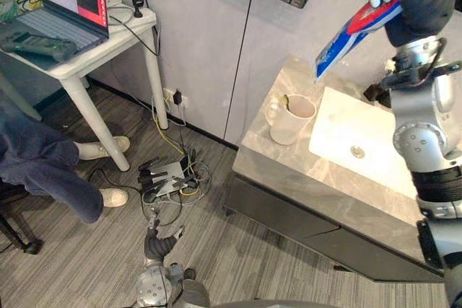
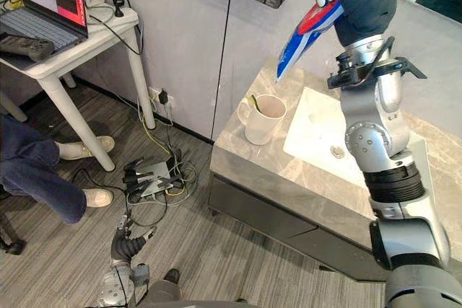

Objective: Organize washtable

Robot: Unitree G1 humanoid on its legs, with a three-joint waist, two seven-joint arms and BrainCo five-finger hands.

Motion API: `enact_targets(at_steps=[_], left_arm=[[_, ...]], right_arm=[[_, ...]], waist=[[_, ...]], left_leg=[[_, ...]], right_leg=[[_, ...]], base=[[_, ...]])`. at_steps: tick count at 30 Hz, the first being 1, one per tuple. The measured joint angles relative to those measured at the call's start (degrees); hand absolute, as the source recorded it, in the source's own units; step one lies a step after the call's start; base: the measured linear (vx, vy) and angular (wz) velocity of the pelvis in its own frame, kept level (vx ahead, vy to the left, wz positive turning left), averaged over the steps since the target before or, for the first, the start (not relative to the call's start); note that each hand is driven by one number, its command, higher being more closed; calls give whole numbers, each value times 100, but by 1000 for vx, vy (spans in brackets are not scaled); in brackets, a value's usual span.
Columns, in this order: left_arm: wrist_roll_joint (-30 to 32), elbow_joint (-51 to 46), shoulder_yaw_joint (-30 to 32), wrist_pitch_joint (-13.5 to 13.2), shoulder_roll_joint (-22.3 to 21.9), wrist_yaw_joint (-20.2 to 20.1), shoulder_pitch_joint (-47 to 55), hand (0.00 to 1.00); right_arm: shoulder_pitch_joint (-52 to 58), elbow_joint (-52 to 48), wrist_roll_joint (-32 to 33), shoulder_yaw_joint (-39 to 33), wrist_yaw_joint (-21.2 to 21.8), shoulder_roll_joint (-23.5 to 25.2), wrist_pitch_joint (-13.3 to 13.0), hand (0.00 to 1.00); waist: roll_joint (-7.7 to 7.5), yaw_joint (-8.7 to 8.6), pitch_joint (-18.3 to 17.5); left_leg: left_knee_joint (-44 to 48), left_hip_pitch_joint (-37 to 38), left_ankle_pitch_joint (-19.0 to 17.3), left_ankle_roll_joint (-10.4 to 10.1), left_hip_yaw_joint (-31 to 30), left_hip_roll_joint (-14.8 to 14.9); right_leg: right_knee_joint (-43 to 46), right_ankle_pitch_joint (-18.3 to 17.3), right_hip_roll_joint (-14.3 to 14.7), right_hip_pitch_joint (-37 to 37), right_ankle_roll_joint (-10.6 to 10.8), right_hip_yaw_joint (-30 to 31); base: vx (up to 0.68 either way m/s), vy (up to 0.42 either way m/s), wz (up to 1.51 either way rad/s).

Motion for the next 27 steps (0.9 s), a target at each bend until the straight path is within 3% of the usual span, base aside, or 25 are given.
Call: enact_targets(at_steps=[8,14,22,27], left_arm=[[-282,872,53,-8,311,0,-528,0],[-509,1226,75,-20,404,9,-781,0],[-677,1738,278,-55,490,11,-991,0],[-799,1876,338,-120,572,6,-1053,0]], right_arm=[[-36,802,-2,543,-35,385,-16,100],[-128,867,-1,544,-174,725,-42,100],[2,678,-18,473,-251,722,-215,100],[197,683,-20,334,-254,722,-228,100]], waist=[[-289,18,124],[-255,51,246],[-248,2,265],[-343,-23,338]], left_leg=[[44,-173,-4,5,133,17],[160,-385,-8,9,47,19],[187,-521,9,-2,-58,2],[187,-523,9,-2,-51,-8]], right_leg=[[59,83,63,-310,-114,292],[63,91,81,-438,-125,283],[65,92,86,-512,-127,235],[79,92,77,-527,-127,269]], base=[[2,10,-15],[-53,-5,4],[-3,0,6],[3,4,0]])
